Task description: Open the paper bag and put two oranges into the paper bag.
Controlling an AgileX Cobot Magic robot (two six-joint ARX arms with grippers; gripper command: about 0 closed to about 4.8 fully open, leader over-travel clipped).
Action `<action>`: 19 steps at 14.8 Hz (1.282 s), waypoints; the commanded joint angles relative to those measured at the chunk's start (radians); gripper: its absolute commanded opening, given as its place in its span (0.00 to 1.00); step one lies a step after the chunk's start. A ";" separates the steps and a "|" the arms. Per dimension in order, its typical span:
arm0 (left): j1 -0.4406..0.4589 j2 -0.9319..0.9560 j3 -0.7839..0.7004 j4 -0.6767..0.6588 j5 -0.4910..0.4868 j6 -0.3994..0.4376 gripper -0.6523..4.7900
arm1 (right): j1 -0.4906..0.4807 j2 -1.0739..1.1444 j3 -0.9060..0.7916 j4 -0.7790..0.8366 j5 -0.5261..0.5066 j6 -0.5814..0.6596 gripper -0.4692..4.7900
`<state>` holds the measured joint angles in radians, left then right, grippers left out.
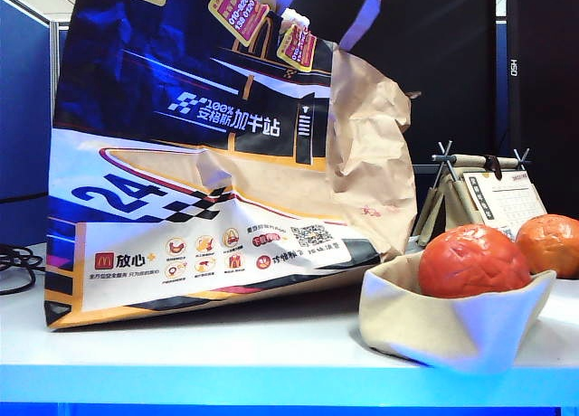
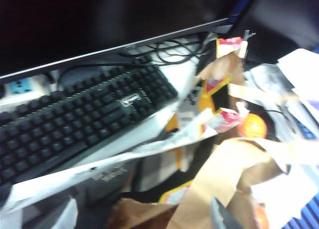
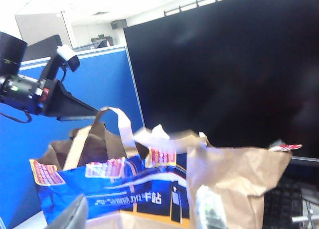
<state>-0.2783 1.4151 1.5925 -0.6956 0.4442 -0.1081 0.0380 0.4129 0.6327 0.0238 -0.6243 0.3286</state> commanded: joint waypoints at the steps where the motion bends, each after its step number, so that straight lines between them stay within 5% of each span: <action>1: -0.001 -0.006 0.005 0.010 0.044 -0.004 0.76 | 0.002 0.054 0.005 -0.008 0.000 0.013 0.61; 7: -0.001 -0.011 0.141 -0.045 0.075 -0.022 0.76 | 0.003 0.210 0.005 0.001 -0.011 0.014 0.61; 11: -0.001 -0.006 0.141 -0.194 0.008 0.049 0.76 | 0.003 0.211 0.005 0.066 -0.048 0.047 0.61; 13: -0.002 -0.003 0.141 -0.234 0.115 0.049 0.76 | 0.003 0.212 0.005 0.065 -0.048 0.061 0.61; 16: -0.002 -0.002 0.140 -0.243 0.124 0.046 0.73 | 0.003 0.212 0.005 0.065 -0.048 0.062 0.61; 17: -0.002 -0.002 0.140 -0.249 0.305 0.048 0.30 | 0.003 0.214 0.005 0.060 -0.048 0.062 0.61; 19: -0.002 -0.002 0.140 -0.249 0.436 0.044 0.14 | 0.003 0.223 0.005 0.014 -0.048 0.061 0.61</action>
<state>-0.2798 1.4155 1.7302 -0.9474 0.8379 -0.0662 0.0402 0.6285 0.6315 0.0601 -0.6674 0.3859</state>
